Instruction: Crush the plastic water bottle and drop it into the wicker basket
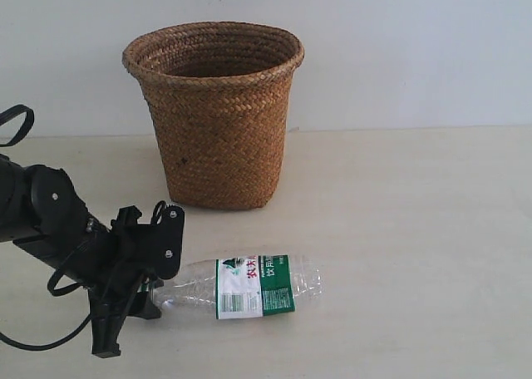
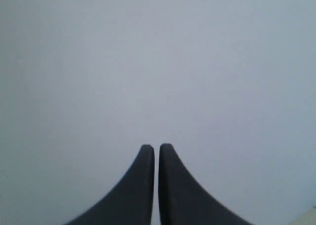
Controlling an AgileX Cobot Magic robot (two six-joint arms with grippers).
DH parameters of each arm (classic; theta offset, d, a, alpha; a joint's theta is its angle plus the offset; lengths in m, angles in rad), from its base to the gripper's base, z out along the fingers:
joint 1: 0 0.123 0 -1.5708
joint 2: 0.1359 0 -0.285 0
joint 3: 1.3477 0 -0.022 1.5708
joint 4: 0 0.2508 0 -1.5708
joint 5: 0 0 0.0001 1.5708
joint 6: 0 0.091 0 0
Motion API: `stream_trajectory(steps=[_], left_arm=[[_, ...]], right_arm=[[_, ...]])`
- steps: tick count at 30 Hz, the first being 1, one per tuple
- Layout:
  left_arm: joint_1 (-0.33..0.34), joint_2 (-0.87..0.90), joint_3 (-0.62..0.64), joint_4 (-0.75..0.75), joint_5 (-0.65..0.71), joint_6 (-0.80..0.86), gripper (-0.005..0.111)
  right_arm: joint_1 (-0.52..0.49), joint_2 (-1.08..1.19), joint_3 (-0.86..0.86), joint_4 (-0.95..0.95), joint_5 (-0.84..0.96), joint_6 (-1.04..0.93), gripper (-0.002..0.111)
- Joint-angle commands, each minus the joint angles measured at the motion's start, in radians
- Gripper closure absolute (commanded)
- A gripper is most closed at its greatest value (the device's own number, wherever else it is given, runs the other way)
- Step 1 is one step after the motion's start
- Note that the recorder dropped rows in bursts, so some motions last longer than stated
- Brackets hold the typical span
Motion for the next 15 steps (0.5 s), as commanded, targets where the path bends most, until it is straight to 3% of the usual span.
stream_trajectory(steps=[1, 15], left_arm=[[0.002, 0.001, 0.003, -0.003, -0.002, -0.004, 0.103], [0.002, 0.001, 0.003, -0.003, -0.002, -0.004, 0.103]], right_arm=[[-0.017, -0.047, 0.005, -0.003, 0.013, 0.0, 0.108], [-0.017, -0.049, 0.01, 0.01, 0.014, 0.0, 0.108]])
